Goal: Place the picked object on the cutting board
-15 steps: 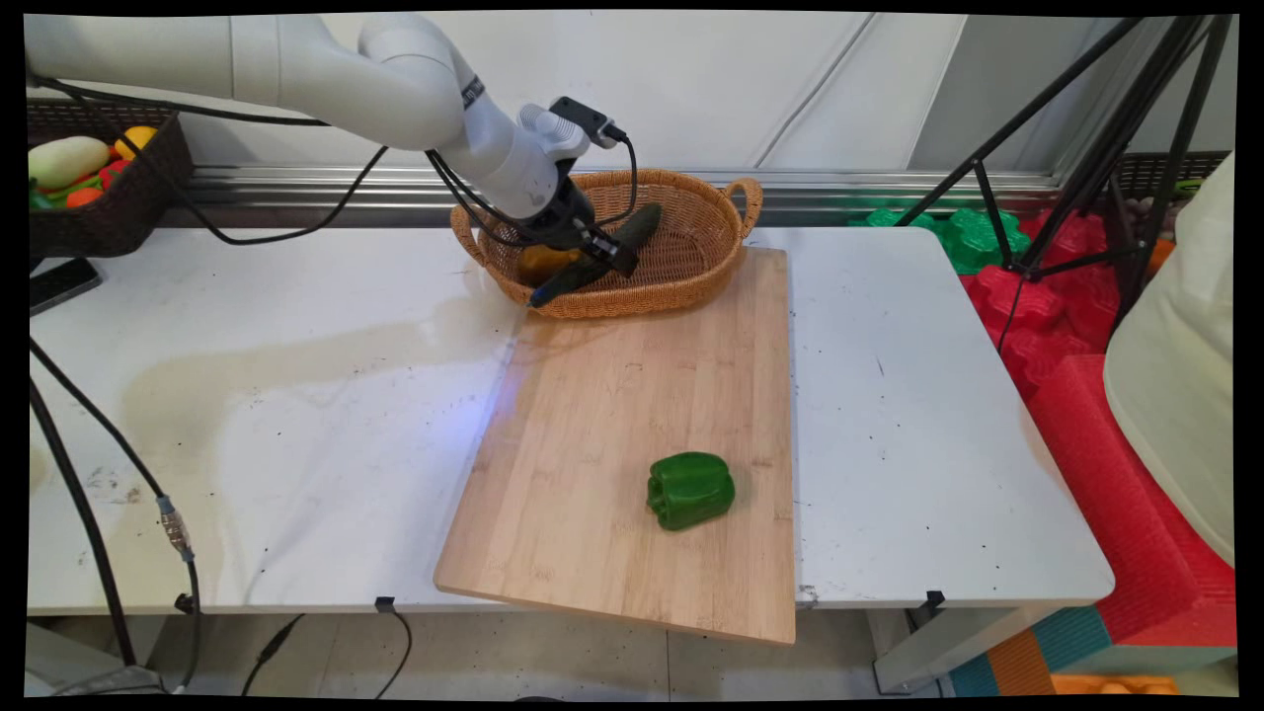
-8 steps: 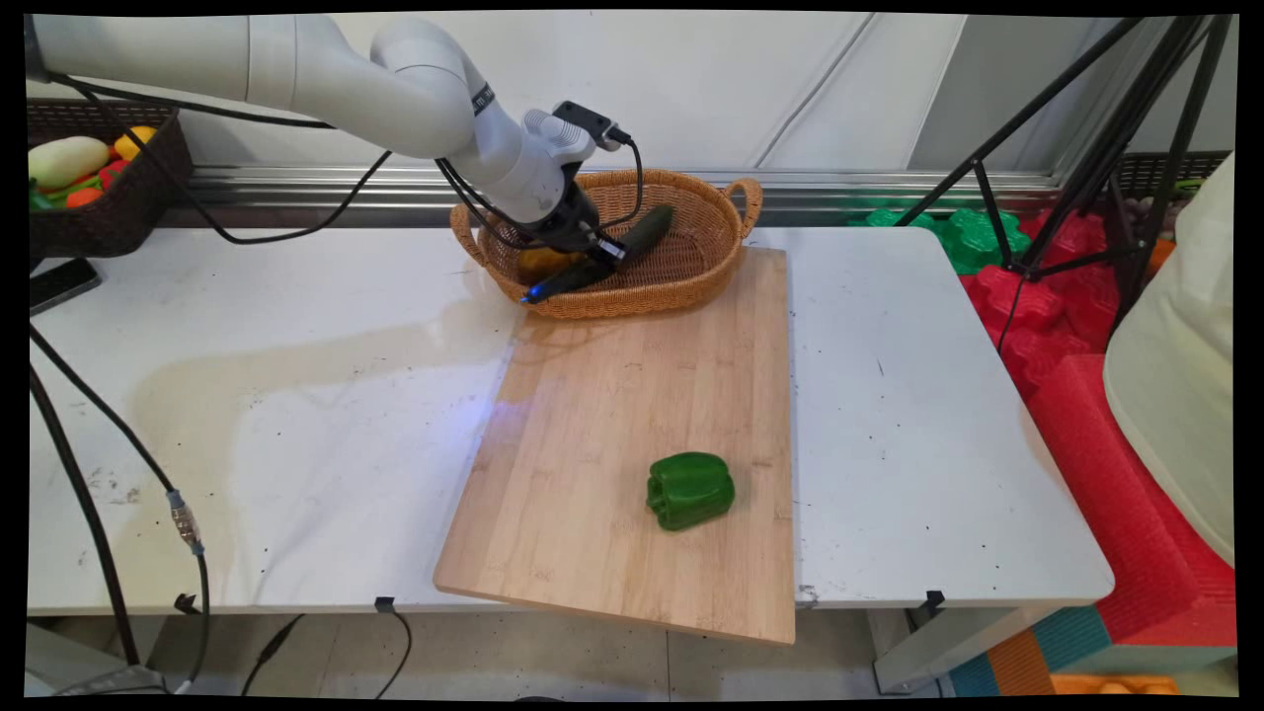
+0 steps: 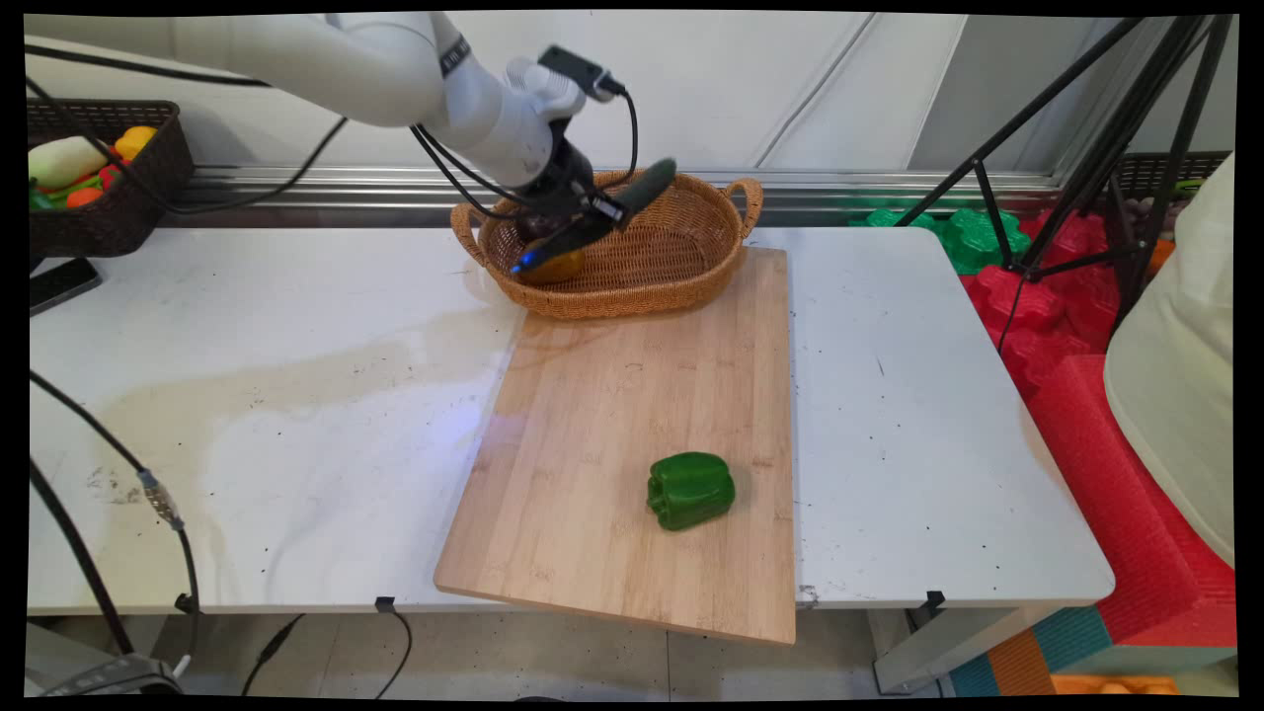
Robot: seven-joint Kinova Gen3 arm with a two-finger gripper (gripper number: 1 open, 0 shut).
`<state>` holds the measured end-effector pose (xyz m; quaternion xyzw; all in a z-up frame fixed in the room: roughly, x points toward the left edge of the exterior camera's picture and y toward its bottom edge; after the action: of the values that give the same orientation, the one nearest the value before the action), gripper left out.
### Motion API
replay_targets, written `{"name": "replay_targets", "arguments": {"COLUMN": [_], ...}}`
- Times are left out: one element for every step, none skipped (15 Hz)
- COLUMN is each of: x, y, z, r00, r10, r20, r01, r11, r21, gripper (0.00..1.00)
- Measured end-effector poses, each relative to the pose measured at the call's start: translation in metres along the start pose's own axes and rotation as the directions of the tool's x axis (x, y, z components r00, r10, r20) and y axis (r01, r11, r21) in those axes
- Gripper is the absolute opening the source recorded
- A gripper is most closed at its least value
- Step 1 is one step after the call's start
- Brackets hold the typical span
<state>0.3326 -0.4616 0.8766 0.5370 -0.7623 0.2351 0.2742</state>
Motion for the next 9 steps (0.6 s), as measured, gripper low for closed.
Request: {"name": "replay_targets", "arguments": {"x": [0.002, 0.004, 0.005, 0.005, 0.004, 0.002, 0.000, -0.004, -0.008], "y": [0.002, 0.005, 0.007, 0.012, 0.015, 0.019, 0.023, 0.028, 0.031], "z": [-0.008, -0.017, -0.025, -0.039, -0.047, -0.058, -0.065, -0.075, -0.081], "r00": [1.000, 0.999, 0.999, 0.997, 0.996, 0.994, 0.992, 0.989, 0.987], "r10": [0.009, 0.020, 0.029, 0.046, 0.058, 0.076, 0.089, 0.109, 0.121], "r20": [-0.013, -0.029, -0.042, -0.062, -0.071, -0.084, -0.092, -0.101, -0.105], "r01": [-0.009, -0.020, -0.029, -0.047, -0.060, -0.078, -0.093, -0.113, -0.127], "r11": [1.000, 1.000, 1.000, 0.999, 0.998, 0.997, 0.995, 0.993, 0.990], "r21": [0.000, -0.001, -0.003, -0.009, -0.014, -0.023, -0.032, -0.045, -0.054], "gripper": [0.00, 0.00, 0.00, 0.00, 0.00, 0.00, 0.00, 0.00, 0.00]}}
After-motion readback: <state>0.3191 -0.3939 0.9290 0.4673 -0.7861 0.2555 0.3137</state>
